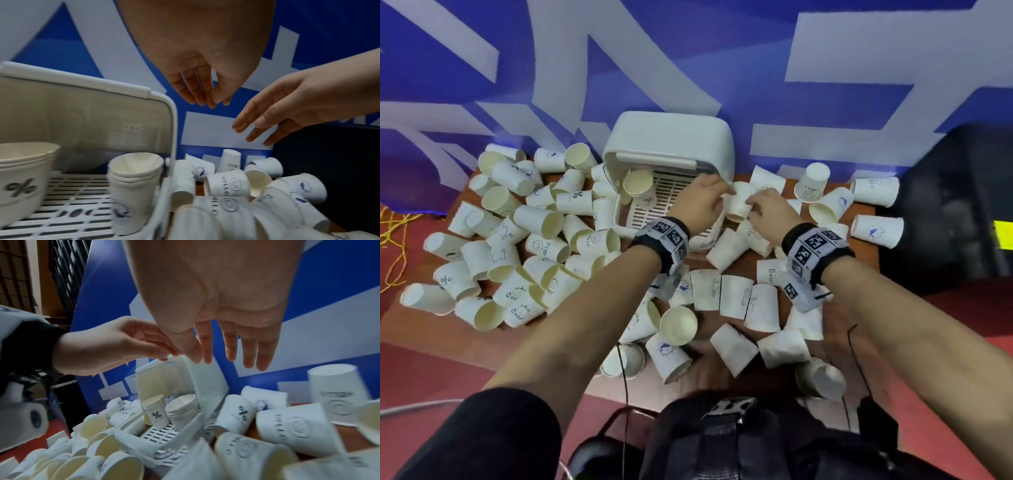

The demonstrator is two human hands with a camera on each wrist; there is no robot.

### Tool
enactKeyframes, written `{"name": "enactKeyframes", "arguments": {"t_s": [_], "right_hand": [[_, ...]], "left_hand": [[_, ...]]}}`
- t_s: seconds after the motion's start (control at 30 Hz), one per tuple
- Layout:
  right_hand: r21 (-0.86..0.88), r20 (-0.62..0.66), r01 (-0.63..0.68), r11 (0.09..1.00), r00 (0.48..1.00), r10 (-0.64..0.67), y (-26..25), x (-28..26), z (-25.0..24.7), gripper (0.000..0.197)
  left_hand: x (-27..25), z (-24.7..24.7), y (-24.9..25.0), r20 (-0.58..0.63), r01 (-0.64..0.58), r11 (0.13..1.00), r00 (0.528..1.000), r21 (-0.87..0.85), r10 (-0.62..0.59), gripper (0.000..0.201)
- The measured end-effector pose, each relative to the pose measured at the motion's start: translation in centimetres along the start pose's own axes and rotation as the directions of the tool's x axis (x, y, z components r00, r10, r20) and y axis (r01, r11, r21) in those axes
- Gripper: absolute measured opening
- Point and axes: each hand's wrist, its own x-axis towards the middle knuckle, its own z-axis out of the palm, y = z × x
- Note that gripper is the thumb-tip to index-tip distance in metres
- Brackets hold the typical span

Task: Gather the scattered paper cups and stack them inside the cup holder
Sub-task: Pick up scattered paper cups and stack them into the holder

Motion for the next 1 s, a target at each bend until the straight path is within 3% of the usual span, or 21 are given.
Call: {"name": "enactKeyframes", "arguments": {"t_s": [0.27,0.47,0.6,1.0], "right_hand": [[-0.051,-0.012,-0.21,0.976,0.978,0.21,9.3,-3.4,-4.6,0.037],[-0.045,-0.045,-0.408,0.912,0.913,0.406,16.0,-5.4,-5.0,0.033],[0.004,-0.046,-0.503,0.865,0.863,0.502,19.4,-5.9,-4.8,0.045],[0.222,-0.025,-0.549,0.806,0.823,0.568,23.7,-3.2,-4.2,0.06]], "left_hand": [[3.8,5.5,8.4,0.157,0.021,0.998,0.988,-0.058,-0.012,0.034],[6.3,10.2,12.8,0.254,0.043,0.994,0.967,-0.096,-0.017,0.033],[8.3,13.1,14.4,0.33,0.082,0.99,0.943,-0.115,-0.04,0.037],[14.4,19.3,16.2,0.563,0.195,0.973,0.821,-0.125,-0.092,0.047]]}}
